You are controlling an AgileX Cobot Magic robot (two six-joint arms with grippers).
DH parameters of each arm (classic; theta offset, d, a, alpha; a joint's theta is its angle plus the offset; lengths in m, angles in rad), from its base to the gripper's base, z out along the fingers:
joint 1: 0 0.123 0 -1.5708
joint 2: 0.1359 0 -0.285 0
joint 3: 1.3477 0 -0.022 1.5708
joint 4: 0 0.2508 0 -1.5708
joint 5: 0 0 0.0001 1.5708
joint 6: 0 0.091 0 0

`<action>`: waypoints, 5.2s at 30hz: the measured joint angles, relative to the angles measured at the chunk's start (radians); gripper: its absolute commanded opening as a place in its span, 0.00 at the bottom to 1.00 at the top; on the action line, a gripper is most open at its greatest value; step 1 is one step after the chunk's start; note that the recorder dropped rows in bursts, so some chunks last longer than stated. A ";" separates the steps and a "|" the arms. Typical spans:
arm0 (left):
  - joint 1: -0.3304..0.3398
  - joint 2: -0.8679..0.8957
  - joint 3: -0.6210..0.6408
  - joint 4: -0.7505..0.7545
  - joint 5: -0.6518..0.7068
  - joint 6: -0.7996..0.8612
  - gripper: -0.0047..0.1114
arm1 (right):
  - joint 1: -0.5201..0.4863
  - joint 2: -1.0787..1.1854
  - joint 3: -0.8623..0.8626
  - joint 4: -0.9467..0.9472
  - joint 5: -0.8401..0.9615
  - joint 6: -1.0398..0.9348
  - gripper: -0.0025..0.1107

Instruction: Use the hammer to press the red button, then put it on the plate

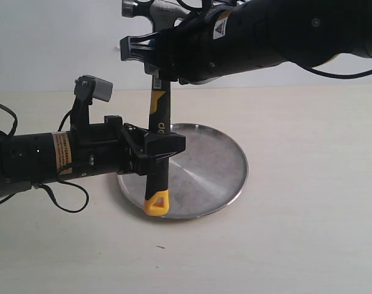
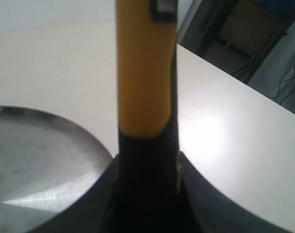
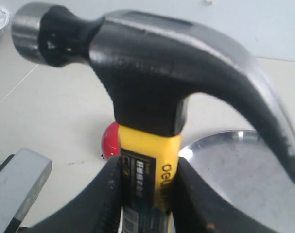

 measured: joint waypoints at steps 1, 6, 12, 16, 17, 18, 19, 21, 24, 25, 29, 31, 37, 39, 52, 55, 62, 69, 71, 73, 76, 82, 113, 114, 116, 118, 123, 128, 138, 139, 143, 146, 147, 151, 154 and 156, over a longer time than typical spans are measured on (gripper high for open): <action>0.000 0.000 0.000 0.002 -0.002 -0.004 0.04 | 0.000 0.000 0.000 -0.005 0.002 0.001 0.09; 0.011 0.003 0.000 0.037 -0.057 -0.038 0.04 | 0.002 -0.020 -0.002 -0.032 0.024 0.001 0.39; 0.087 0.003 0.000 0.205 -0.155 -0.090 0.04 | 0.004 -0.103 -0.007 -0.157 0.083 -0.022 0.50; 0.177 0.003 0.002 0.305 -0.210 -0.140 0.04 | 0.004 -0.214 -0.011 -0.194 0.146 -0.079 0.50; 0.195 0.005 0.002 0.318 -0.221 -0.145 0.04 | 0.004 -0.237 -0.011 -0.198 0.160 -0.096 0.50; 0.216 0.005 0.002 0.327 -0.232 -0.152 0.04 | -0.001 -0.262 -0.006 -0.200 0.171 -0.114 0.50; 0.237 0.005 0.002 0.332 -0.238 -0.157 0.04 | -0.005 -0.284 0.007 -0.202 0.176 -0.130 0.50; 0.264 0.007 0.004 0.360 -0.234 -0.171 0.04 | -0.017 -0.318 0.051 -0.197 0.186 -0.173 0.50; 0.296 0.008 0.004 0.361 -0.234 -0.188 0.04 | -0.035 -0.337 0.130 -0.137 0.205 -0.294 0.50; 0.301 0.008 0.004 0.354 -0.234 -0.192 0.04 | -0.043 -0.337 0.155 -0.089 0.218 -0.350 0.50; 0.305 0.008 0.004 0.307 -0.235 -0.215 0.04 | -0.094 -0.314 0.200 0.190 0.318 -0.649 0.50; 0.305 0.006 0.004 0.276 -0.235 -0.221 0.04 | -0.131 -0.278 0.200 0.366 0.405 -0.834 0.50; 0.307 -0.058 0.006 0.213 -0.235 -0.252 0.04 | -0.264 -0.154 0.162 0.796 0.562 -1.235 0.46; 0.307 -0.093 0.006 0.215 -0.235 -0.259 0.04 | -0.314 -0.119 0.170 0.989 0.571 -1.381 0.45; 0.299 -0.190 0.006 0.225 -0.247 -0.336 0.04 | -0.436 0.088 0.261 1.637 0.993 -2.367 0.52; 0.276 -0.190 0.006 0.215 -0.245 -0.351 0.04 | -0.436 0.142 0.196 1.641 0.994 -2.388 0.52; 0.191 -0.190 0.006 0.194 -0.245 -0.297 0.04 | -0.436 0.250 0.012 1.656 0.997 -2.284 0.52; 0.162 -0.190 0.006 0.111 -0.245 -0.154 0.04 | -0.436 0.255 -0.008 1.658 0.997 -2.220 0.52; 0.129 -0.190 0.006 0.072 -0.243 -0.073 0.04 | -0.436 0.256 -0.018 1.656 1.002 -2.209 0.52; 0.109 -0.181 0.006 0.010 -0.243 -0.009 0.04 | -0.442 0.256 -0.048 1.649 1.004 -2.177 0.52; 0.093 -0.165 0.006 -0.037 -0.252 0.035 0.04 | -0.442 0.256 -0.082 1.652 0.992 -2.148 0.52; 0.093 -0.160 0.006 -0.037 -0.265 0.115 0.04 | -0.438 0.257 -0.122 1.650 0.989 -2.122 0.52; 0.199 -0.178 0.006 -0.077 -0.260 0.212 0.04 | -0.418 0.259 -0.137 1.670 0.992 -2.067 0.65; 0.204 -0.178 0.006 -0.082 -0.256 0.212 0.04 | -0.418 0.259 -0.137 1.670 0.992 -2.067 0.65; 0.210 -0.178 0.006 -0.083 -0.246 0.214 0.04 | -0.418 0.259 -0.137 1.670 0.992 -2.067 0.65; 0.210 -0.178 0.006 -0.075 -0.244 0.224 0.04 | -0.414 0.259 -0.137 1.670 0.992 -2.067 0.65; 0.208 -0.166 -0.019 -0.026 -0.246 0.221 0.04 | -0.366 0.259 -0.137 1.670 0.992 -2.100 0.65; 0.174 -0.148 -0.031 -0.013 -0.240 0.205 0.04 | -0.352 0.259 -0.137 1.667 1.000 -2.121 0.65; 0.112 -0.144 -0.031 -0.032 -0.235 0.213 0.04 | -0.352 0.259 -0.137 1.663 1.011 -2.131 0.56; 0.111 -0.144 -0.031 -0.034 -0.235 0.213 0.04 | -0.352 0.259 -0.137 1.663 1.011 -2.131 0.49; 0.110 -0.144 -0.031 -0.040 -0.235 0.213 0.04 | -0.352 0.259 -0.137 1.663 1.011 -2.124 0.14; 0.110 -0.144 -0.032 -0.043 -0.235 0.219 0.05 | -0.352 0.259 -0.137 1.663 1.018 -2.103 0.02; 0.110 -0.144 -0.032 -0.043 -0.235 0.219 0.07 | -0.352 0.259 -0.137 1.663 1.018 -2.099 0.02; 0.110 -0.144 -0.032 -0.043 -0.232 0.212 0.34 | -0.352 0.259 -0.137 1.663 1.016 -2.077 0.02; 0.110 -0.145 -0.034 -0.043 -0.247 0.196 0.62 | -0.352 0.259 -0.137 1.654 1.009 -2.054 0.02; 0.110 -0.145 -0.034 -0.041 -0.254 0.180 0.74 | -0.352 0.260 -0.137 1.659 0.998 -2.044 0.02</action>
